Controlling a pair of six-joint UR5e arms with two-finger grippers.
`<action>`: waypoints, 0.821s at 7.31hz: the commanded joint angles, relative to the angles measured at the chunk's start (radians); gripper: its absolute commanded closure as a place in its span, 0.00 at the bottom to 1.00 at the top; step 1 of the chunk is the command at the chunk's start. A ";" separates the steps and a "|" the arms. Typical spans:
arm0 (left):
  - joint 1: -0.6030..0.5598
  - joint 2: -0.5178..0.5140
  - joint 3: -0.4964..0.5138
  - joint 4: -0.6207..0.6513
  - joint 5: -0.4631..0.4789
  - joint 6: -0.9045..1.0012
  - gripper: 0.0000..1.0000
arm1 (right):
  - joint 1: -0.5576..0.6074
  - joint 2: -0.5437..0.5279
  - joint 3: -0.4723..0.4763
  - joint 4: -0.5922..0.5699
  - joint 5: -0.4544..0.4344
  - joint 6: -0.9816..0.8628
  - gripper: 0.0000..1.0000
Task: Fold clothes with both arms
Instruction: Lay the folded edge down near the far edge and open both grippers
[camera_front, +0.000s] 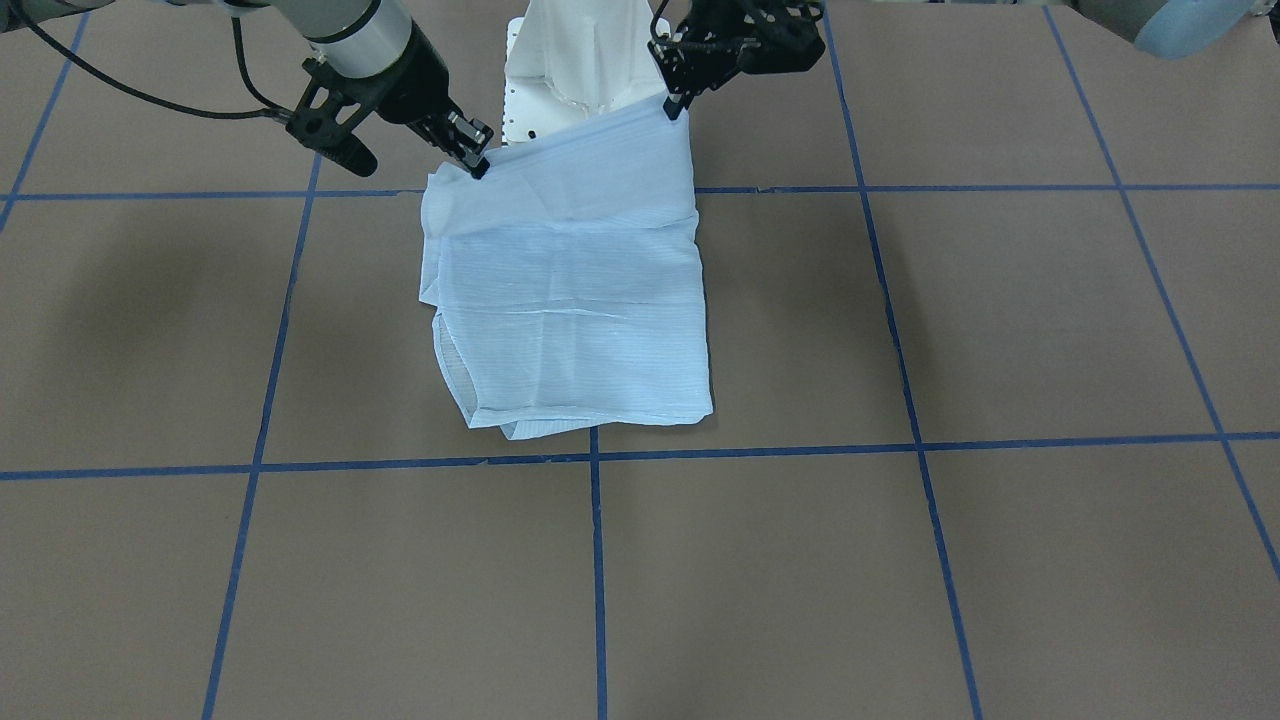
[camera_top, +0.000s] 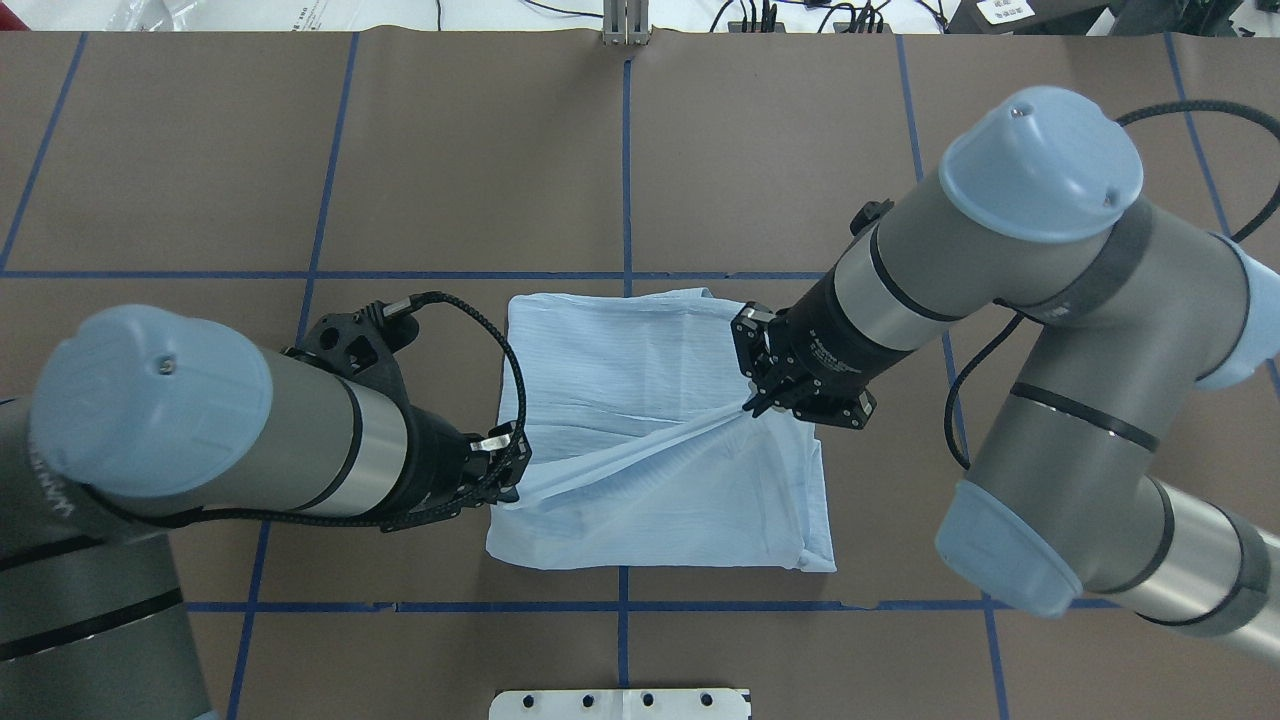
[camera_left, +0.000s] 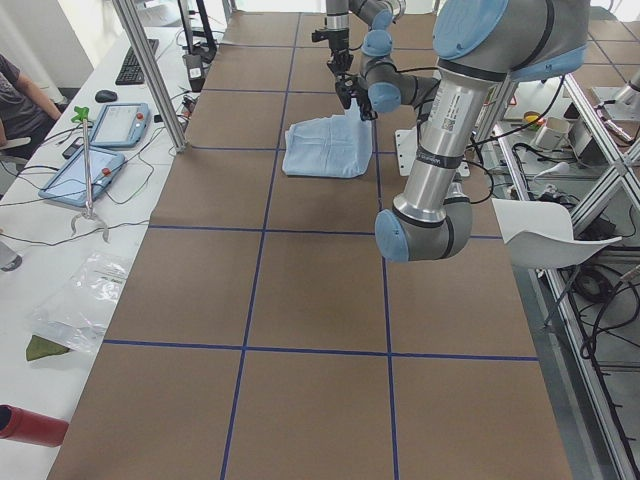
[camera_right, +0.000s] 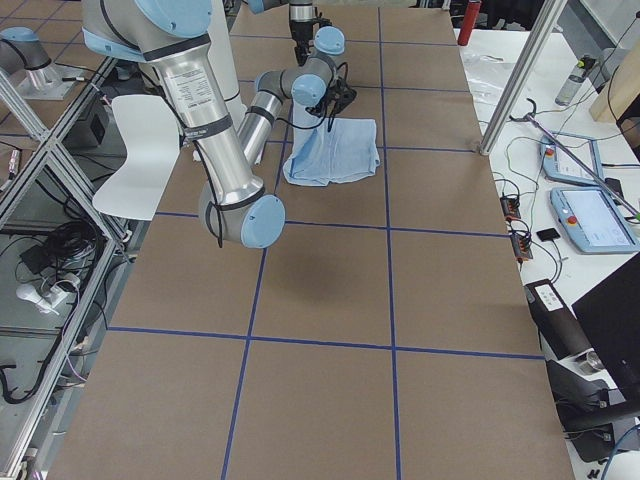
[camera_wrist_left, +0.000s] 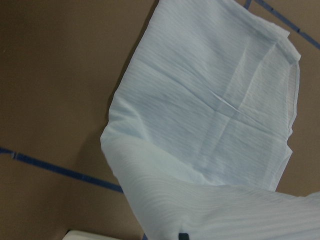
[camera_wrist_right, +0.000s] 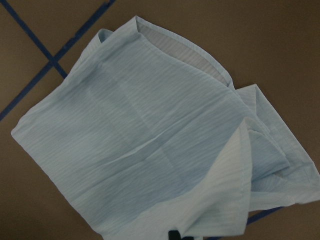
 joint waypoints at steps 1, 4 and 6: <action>-0.032 -0.001 0.080 -0.087 0.000 0.008 1.00 | 0.034 0.022 -0.088 0.004 -0.008 -0.079 1.00; -0.103 -0.004 0.172 -0.204 0.000 0.010 1.00 | 0.032 0.174 -0.315 0.010 -0.031 -0.086 1.00; -0.141 -0.070 0.456 -0.437 0.001 0.010 1.00 | 0.028 0.173 -0.395 0.123 -0.034 -0.079 1.00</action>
